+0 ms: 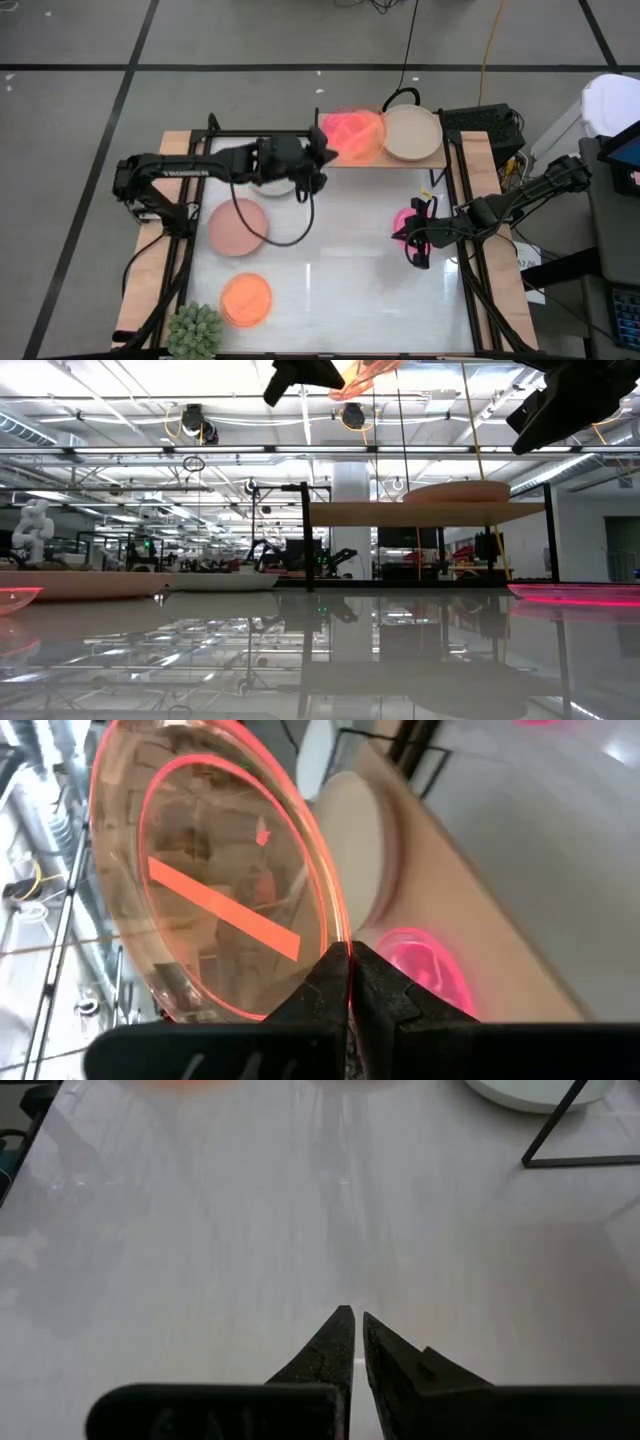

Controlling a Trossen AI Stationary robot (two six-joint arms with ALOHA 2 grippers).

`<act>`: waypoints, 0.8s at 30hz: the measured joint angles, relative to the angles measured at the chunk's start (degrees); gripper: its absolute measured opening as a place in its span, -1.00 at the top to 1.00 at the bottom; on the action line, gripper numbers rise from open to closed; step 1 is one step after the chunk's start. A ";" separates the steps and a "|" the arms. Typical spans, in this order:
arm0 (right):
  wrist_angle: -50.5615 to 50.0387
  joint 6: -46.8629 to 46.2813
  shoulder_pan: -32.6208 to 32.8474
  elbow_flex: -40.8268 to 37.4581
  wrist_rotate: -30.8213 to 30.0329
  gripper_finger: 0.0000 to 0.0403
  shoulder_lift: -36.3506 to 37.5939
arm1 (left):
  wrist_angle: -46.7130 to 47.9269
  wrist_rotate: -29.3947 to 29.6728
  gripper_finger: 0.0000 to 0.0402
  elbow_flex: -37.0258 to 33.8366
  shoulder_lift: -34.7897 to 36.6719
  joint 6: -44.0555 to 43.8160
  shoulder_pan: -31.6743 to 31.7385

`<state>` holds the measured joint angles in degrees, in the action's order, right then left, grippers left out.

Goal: Place and stack plates onto a shelf
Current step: Stack the right orange plate on top of the light pink plate on the shelf

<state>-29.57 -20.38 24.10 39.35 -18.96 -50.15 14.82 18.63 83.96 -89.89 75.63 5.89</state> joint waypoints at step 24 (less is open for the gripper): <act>-2.37 1.60 0.00 -0.07 -0.35 0.95 2.36 | -7.51 -3.62 0.96 0.02 -13.36 -8.85 11.53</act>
<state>-31.94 -18.79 24.10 39.29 -19.31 -47.79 7.31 15.00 83.99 -103.25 66.79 17.43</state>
